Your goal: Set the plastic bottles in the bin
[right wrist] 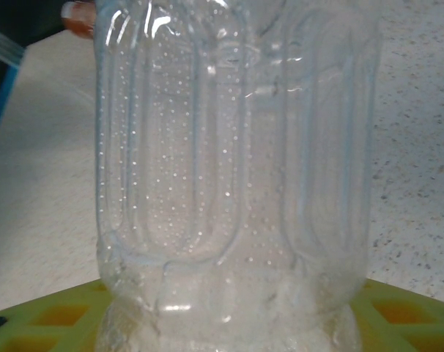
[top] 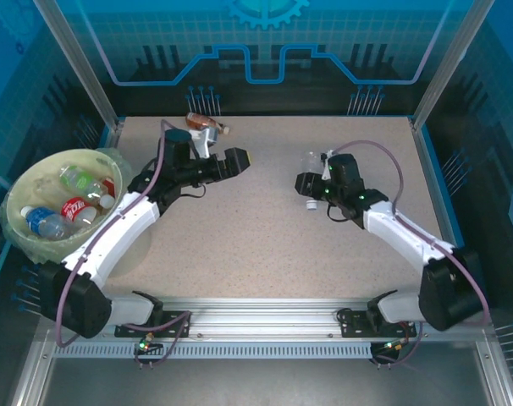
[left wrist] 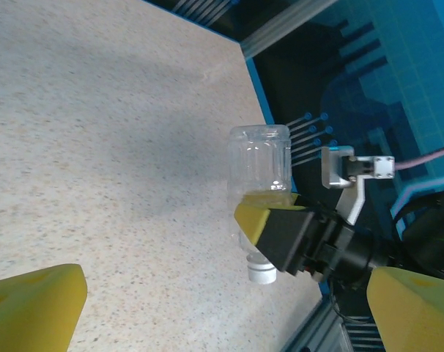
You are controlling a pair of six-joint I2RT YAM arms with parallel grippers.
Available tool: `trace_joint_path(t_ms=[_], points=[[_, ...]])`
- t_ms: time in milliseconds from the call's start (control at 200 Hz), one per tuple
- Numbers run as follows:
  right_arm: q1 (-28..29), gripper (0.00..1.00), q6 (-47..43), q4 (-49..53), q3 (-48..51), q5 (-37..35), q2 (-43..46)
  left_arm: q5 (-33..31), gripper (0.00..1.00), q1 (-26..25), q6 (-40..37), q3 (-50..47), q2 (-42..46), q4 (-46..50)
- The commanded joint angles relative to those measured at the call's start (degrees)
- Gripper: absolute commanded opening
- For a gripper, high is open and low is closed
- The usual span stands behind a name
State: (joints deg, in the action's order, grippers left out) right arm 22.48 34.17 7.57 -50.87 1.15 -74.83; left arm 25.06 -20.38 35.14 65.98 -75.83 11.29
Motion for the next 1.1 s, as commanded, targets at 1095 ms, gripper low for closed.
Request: trace_joint_path(t_ms=[1095], points=[[6.94,0.40,3.72,-21.42,-1.61,29.97,7.59,2.03,0.99,-8.71,6.27,5.63,-11.35,-17.84]])
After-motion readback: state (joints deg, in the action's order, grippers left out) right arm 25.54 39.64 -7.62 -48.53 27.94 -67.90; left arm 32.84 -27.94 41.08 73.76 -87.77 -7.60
